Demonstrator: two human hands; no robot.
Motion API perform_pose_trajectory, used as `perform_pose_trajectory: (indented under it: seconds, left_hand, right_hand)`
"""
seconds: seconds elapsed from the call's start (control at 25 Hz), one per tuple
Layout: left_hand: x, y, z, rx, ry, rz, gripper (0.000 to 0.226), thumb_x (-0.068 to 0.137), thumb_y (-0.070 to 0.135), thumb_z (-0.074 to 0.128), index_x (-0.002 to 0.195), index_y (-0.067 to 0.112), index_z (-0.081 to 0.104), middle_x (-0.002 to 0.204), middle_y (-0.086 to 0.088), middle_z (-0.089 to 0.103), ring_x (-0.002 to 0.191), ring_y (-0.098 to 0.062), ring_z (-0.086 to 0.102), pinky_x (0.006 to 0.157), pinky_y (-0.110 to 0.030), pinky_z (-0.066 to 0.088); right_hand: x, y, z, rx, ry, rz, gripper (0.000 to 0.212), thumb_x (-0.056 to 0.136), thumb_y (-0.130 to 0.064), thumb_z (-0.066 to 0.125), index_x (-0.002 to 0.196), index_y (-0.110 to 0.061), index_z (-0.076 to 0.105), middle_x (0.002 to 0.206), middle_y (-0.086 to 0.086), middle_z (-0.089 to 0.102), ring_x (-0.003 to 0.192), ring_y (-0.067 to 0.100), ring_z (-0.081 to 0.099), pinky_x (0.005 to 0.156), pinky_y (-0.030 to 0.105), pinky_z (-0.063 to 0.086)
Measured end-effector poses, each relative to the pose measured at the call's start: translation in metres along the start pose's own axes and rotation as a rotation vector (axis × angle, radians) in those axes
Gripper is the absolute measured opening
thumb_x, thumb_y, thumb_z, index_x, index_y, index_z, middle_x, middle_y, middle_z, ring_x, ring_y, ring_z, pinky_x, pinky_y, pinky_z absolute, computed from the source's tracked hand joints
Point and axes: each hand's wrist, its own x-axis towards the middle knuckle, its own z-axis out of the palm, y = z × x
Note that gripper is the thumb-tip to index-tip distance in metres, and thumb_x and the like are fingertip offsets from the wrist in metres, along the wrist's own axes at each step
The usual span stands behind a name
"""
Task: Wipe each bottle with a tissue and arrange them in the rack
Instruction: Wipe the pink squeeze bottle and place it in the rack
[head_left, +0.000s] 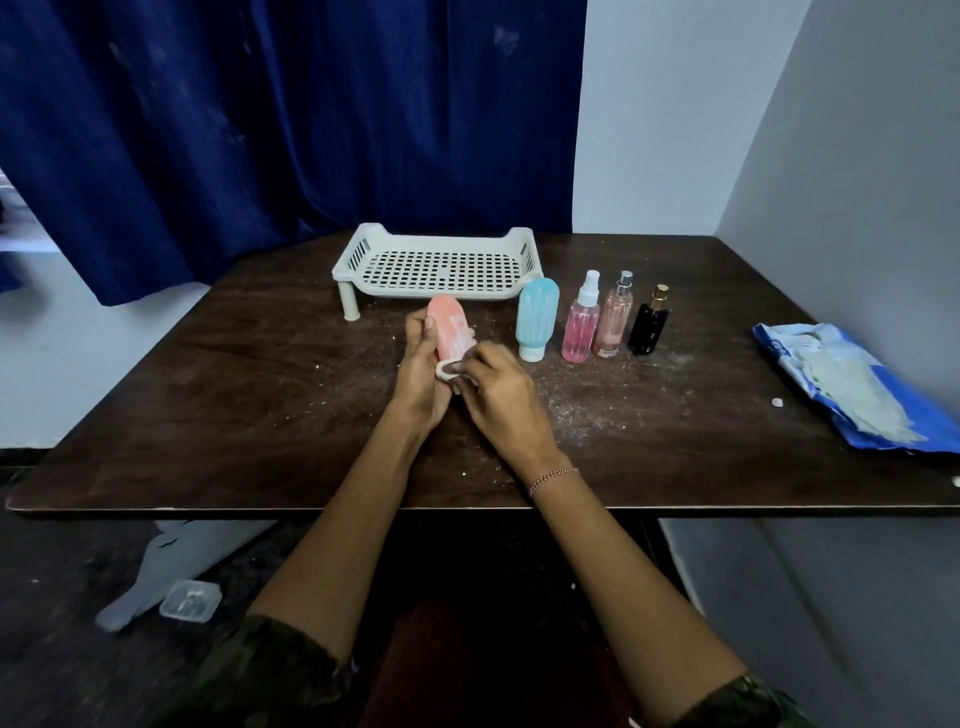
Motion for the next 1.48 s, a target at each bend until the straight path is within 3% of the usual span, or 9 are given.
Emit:
perform_pose_trajectory:
  seconds: [0.24, 0.44, 0.56, 0.76, 0.96, 1.12, 1.28, 1.48]
  left_hand:
    - [0.0005, -0.0015, -0.0012, -0.007, -0.04, -0.012, 0.02, 0.102, 0.018, 0.025, 0.098, 0.021, 0.044, 0.095, -0.01, 0.054, 0.081, -0.017, 0.054, 0.067, -0.025, 0.053]
    - [-0.0044, 0.0007, 0.0053, 0.036, -0.003, 0.009, 0.019, 0.102, 0.016, 0.026, 0.096, 0.019, 0.043, 0.084, -0.005, 0.055, 0.063, -0.006, 0.059, 0.056, -0.018, 0.051]
    - [-0.0073, 0.0018, 0.0073, 0.002, -0.023, -0.007, 0.018, 0.102, 0.017, 0.025, 0.096, 0.019, 0.042, 0.073, 0.001, 0.064, 0.055, -0.004, 0.059, 0.047, -0.017, 0.049]
    - [-0.0063, -0.0004, 0.0038, -0.045, -0.082, -0.011, 0.017, 0.102, 0.017, 0.027, 0.096, 0.019, 0.043, 0.085, -0.004, 0.059, 0.07, -0.011, 0.059, 0.063, -0.023, 0.054]
    - [-0.0063, 0.0002, 0.0054, 0.021, -0.044, 0.002, 0.016, 0.102, 0.017, 0.028, 0.097, 0.019, 0.043, 0.076, 0.0, 0.063, 0.06, -0.005, 0.061, 0.053, -0.017, 0.051]
    - [-0.0083, 0.0007, 0.0073, 0.002, -0.072, -0.035, 0.016, 0.102, 0.017, 0.027, 0.096, 0.019, 0.042, 0.073, -0.002, 0.062, 0.052, -0.005, 0.058, 0.043, -0.017, 0.047]
    - [-0.0063, -0.0023, 0.005, -0.013, -0.099, -0.016, 0.018, 0.102, 0.016, 0.027, 0.095, 0.017, 0.043, 0.083, -0.006, 0.055, 0.062, -0.007, 0.058, 0.055, -0.02, 0.051]
    - [-0.0055, -0.0024, 0.003, 0.088, -0.082, -0.015, 0.017, 0.101, 0.017, 0.028, 0.096, 0.019, 0.044, 0.086, -0.008, 0.055, 0.063, -0.009, 0.058, 0.053, -0.017, 0.049]
  right_hand:
    - [0.0009, 0.0069, -0.0016, 0.084, 0.11, 0.192, 0.013, 0.083, -0.004, 0.064, 0.095, 0.0, 0.066, 0.089, 0.01, 0.058, 0.08, 0.023, 0.06, 0.073, 0.036, 0.053]
    - [-0.0001, 0.0002, 0.0007, 0.04, -0.021, 0.007, 0.014, 0.081, -0.004, 0.066, 0.094, 0.002, 0.065, 0.091, 0.012, 0.057, 0.085, 0.025, 0.055, 0.075, 0.031, 0.048]
    - [0.0009, 0.0041, 0.0028, 0.032, 0.005, 0.07, 0.015, 0.083, -0.007, 0.065, 0.095, 0.001, 0.063, 0.094, 0.012, 0.056, 0.086, 0.025, 0.055, 0.076, 0.035, 0.051]
    - [0.0007, 0.0091, 0.0014, 0.078, 0.118, 0.189, 0.01, 0.085, -0.009, 0.063, 0.092, -0.002, 0.062, 0.092, 0.008, 0.058, 0.085, 0.022, 0.057, 0.074, 0.038, 0.052]
    - [-0.0004, 0.002, 0.0015, 0.016, 0.009, 0.026, 0.015, 0.081, -0.007, 0.067, 0.094, -0.002, 0.063, 0.094, 0.01, 0.057, 0.085, 0.023, 0.053, 0.075, 0.03, 0.046]
    - [0.0008, 0.0055, 0.003, 0.0, 0.04, 0.112, 0.014, 0.082, -0.008, 0.065, 0.095, -0.001, 0.063, 0.094, 0.01, 0.057, 0.085, 0.023, 0.055, 0.073, 0.036, 0.051]
    - [0.0009, 0.0093, 0.0004, 0.01, 0.103, 0.169, 0.011, 0.084, -0.009, 0.063, 0.093, -0.003, 0.063, 0.093, 0.007, 0.057, 0.085, 0.021, 0.055, 0.074, 0.036, 0.052]
    - [-0.0006, 0.0011, 0.0019, -0.002, -0.01, 0.008, 0.019, 0.086, -0.018, 0.057, 0.093, -0.002, 0.064, 0.093, 0.009, 0.055, 0.086, 0.022, 0.052, 0.073, 0.032, 0.048]
